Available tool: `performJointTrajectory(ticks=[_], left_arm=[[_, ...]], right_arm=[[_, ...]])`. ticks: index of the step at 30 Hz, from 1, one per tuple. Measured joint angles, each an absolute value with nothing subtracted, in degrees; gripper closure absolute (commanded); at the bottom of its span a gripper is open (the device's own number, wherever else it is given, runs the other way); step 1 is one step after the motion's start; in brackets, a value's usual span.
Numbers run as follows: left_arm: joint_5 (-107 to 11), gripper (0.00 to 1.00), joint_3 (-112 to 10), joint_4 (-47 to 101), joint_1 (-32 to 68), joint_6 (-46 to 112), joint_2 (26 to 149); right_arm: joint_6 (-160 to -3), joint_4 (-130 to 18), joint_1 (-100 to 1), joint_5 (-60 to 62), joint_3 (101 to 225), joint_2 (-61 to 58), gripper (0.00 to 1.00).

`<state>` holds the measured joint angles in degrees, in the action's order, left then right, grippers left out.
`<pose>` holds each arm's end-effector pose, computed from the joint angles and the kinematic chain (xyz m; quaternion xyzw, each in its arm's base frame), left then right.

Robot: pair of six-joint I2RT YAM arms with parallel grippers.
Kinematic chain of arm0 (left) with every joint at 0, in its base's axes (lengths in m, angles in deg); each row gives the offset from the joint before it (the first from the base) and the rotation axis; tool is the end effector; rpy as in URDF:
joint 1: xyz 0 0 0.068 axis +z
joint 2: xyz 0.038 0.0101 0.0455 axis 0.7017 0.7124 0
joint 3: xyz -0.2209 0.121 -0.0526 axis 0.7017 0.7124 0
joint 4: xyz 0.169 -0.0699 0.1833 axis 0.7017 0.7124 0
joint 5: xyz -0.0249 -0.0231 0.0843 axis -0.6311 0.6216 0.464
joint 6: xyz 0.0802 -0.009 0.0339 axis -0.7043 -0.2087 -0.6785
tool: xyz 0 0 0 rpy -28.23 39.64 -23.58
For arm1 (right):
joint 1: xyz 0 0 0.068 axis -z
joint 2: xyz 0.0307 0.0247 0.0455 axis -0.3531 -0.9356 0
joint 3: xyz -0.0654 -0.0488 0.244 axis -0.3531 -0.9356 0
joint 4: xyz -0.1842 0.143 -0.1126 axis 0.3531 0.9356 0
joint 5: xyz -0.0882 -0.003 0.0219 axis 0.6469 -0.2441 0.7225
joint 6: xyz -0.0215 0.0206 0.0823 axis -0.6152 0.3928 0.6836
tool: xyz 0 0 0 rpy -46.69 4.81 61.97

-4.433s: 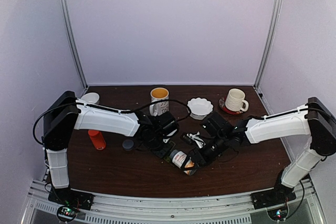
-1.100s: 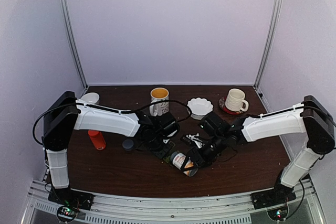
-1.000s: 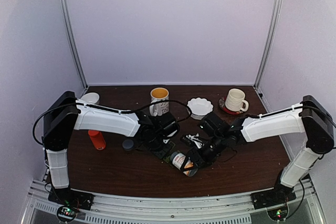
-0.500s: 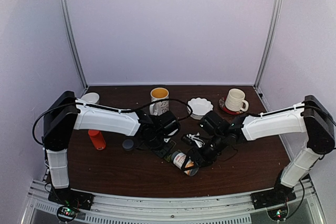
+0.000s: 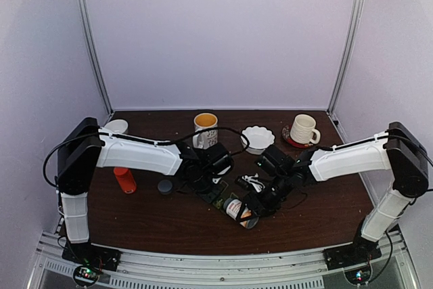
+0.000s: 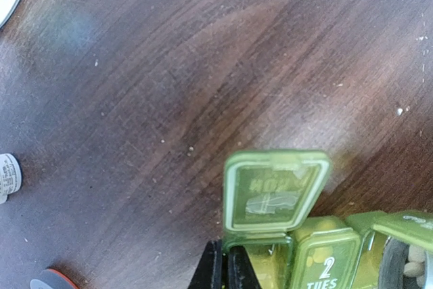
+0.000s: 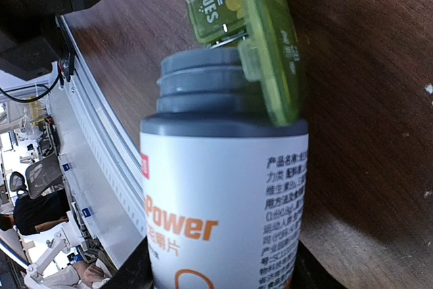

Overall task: Sort the pills into containers
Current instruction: Pour the pill into the compartment of the pill container.

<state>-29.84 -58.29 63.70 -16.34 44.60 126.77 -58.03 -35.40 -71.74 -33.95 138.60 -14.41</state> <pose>0.2100 -0.3494 0.1075 0.2998 0.9338 -0.0526 0.1878 0.1563 0.2770 0.1217 0.2429 -0.8788 -0.4043 0.0730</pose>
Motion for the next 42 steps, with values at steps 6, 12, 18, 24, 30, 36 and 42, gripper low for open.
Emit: performJointTrajectory(ticks=[6, 12, 18, 24, 30, 36, 42], left_arm=[[-29.8, 1.00, -58.3, 63.7, -16.7, 44.6, 127.3], [-29.8, 1.00, -58.4, 63.7, -16.7, 44.6, 127.7], [-29.6, 1.00, -59.5, 64.2, -16.8, 44.6, 128.2], [-29.5, 1.00, -60.0, 64.9, -17.0, 44.6, 128.6], [-29.5, 1.00, -60.1, 65.2, -17.1, 44.6, 128.6], [-29.4, 1.00, -60.2, 65.2, -17.1, 44.6, 128.6], [-29.4, 1.00, -60.2, 65.3, -17.1, 44.6, 128.6]], right_arm=[[-58.2, -33.2, -71.1, -34.0, 139.7, -14.4, 1.00], [-58.0, -33.1, -71.0, -34.3, 140.2, -13.8, 1.00], [-58.0, -34.0, -71.0, -35.0, 140.2, -16.1, 1.00], [-58.0, -32.6, -70.9, -35.0, 140.7, -15.7, 1.00], [-56.8, -30.3, -70.3, -35.2, 141.8, -13.4, 1.00], [-55.0, -30.5, -70.3, -36.6, 142.2, -12.4, 1.00], [-53.9, -33.6, -70.3, -38.6, 141.0, -15.2, 1.00]])
